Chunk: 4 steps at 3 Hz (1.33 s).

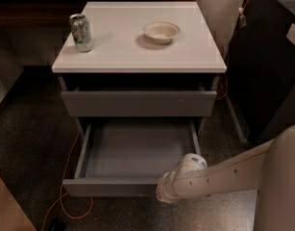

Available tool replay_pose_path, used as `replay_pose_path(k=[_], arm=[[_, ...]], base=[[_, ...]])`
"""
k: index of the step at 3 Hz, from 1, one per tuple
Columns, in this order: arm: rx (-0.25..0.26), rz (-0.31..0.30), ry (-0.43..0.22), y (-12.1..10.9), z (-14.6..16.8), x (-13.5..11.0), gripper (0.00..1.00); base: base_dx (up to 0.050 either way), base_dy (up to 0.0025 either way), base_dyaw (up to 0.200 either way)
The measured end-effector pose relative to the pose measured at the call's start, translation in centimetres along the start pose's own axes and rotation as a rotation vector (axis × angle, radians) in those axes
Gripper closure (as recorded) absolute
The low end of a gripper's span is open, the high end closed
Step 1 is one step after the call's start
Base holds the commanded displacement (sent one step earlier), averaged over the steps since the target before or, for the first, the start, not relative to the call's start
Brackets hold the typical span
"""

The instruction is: Close middle drawer

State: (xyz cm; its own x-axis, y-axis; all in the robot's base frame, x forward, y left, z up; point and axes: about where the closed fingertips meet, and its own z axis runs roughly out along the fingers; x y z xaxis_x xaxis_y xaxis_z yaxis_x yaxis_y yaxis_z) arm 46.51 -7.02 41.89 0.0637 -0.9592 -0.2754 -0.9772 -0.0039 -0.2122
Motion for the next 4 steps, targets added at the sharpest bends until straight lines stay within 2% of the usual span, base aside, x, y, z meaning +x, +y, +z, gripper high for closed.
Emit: replay_pose_path(k=[3,4], arm=[[0.061,-0.037,0.046,-3.9,1.4,0.2,1.00],[0.093,-0.048,0.019,-6.1,2.2,0.2,1.00]], base=[[0.000,0.00000,0.000],[0.000,0.00000,0.000]])
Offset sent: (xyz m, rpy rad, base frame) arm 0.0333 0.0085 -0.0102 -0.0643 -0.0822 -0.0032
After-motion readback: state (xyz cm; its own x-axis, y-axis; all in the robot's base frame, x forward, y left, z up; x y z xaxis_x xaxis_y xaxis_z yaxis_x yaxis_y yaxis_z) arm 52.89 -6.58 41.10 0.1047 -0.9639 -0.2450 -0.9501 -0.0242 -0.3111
